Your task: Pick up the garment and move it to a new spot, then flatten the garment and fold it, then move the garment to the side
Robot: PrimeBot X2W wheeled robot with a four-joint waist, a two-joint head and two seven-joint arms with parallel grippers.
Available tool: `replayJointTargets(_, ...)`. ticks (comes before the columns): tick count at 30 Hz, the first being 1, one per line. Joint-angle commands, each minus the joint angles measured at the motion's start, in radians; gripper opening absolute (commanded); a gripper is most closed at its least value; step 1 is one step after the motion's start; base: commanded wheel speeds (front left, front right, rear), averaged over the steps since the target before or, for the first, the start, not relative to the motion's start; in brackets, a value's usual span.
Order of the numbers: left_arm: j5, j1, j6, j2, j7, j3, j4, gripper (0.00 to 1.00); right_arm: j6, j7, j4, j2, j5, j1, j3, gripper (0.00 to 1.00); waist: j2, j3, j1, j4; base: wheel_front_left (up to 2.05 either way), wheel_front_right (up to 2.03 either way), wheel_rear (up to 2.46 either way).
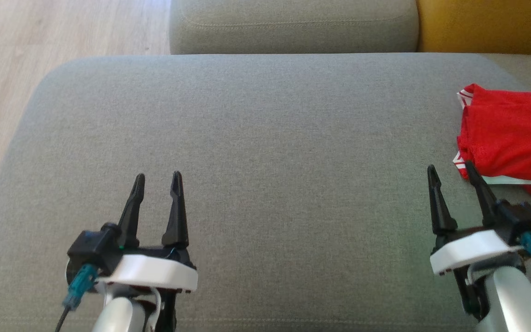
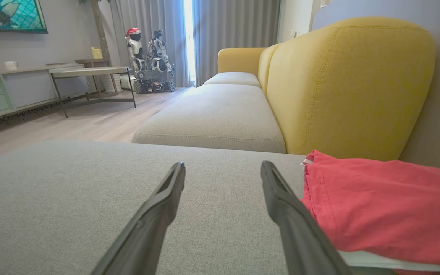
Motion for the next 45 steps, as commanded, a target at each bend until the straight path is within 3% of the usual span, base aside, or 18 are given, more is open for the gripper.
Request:
replayJointTargets(1, 0.002, -0.018, 0.001, 0.001, -0.005, 0.046, -0.036, 1.0, -0.001, -0.018, -0.041, 0.007, -0.008, -0.003, 0.004, 1.0, -0.0001, 0.0, 0.0001, -0.003, 0.0, 0.0, 0.0)
replayJointTargets(22, 0.005, 0.006, 0.011, 0.001, -0.005, 0.086, -0.059, 1.0, -0.001, -0.046, -0.084, 0.07, -0.087, 0.034, -0.026, 1.0, -0.0001, 0.002, 0.0001, -0.008, 0.0, 0.0, 0.0)
replayJointTargets(32, -0.043, 0.012, -0.029, 0.001, -0.005, 0.13, -0.116, 1.0, -0.001, -0.048, -0.09, 0.075, -0.098, 0.026, -0.026, 1.0, -0.0001, 0.011, 0.0001, -0.008, 0.0, 0.0, 0.0)
replayJointTargets(45, -0.088, 0.018, -0.041, 0.001, -0.005, 0.148, -0.131, 1.0, -0.001, -0.048, -0.093, 0.077, -0.102, 0.031, -0.025, 1.0, -0.0001, 0.01, 0.0001, 0.004, 0.0, 0.0, 0.0)
